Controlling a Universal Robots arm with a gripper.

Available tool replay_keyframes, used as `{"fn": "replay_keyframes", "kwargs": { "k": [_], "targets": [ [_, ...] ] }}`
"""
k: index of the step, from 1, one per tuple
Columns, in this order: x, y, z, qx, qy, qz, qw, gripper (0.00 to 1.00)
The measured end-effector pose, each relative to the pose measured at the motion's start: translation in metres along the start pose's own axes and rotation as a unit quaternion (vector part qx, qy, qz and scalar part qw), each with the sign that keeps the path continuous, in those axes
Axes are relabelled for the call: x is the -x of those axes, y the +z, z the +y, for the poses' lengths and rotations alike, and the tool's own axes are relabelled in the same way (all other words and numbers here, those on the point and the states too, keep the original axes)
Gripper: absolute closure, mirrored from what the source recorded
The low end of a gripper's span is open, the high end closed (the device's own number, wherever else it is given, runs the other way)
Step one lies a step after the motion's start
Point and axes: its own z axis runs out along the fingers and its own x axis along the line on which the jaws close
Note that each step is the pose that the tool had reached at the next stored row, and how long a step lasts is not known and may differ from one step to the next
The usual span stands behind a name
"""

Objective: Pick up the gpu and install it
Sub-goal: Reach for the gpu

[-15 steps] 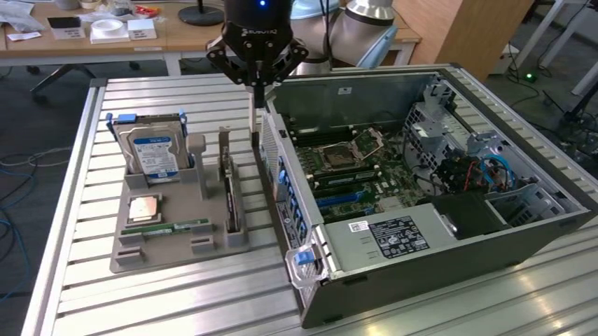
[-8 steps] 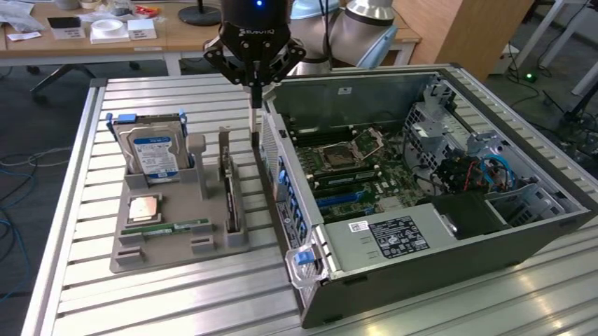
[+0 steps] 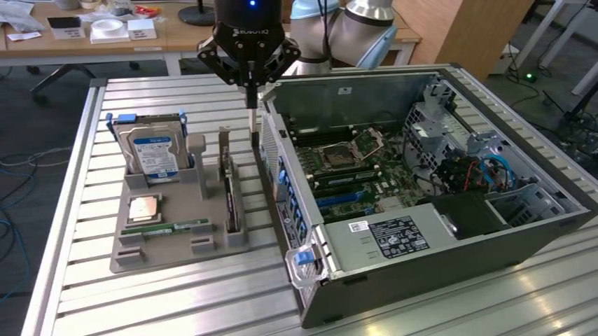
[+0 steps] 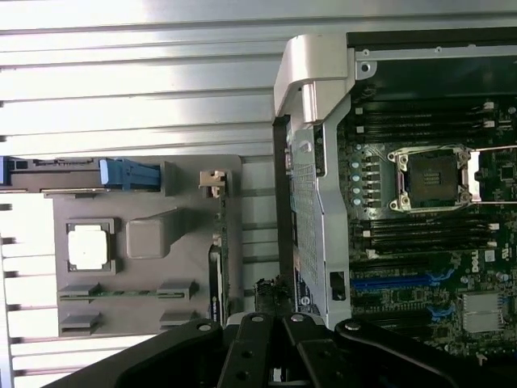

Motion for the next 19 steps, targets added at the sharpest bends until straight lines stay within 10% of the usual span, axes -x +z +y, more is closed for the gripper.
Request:
{"fn": "replay_keyframes", "kwargs": {
  "k": [19],
  "targets": [
    [-0.027, -0.0003, -0.0021, 0.0, 0.0, 0.0, 1.0, 0.89]
  ]
}}
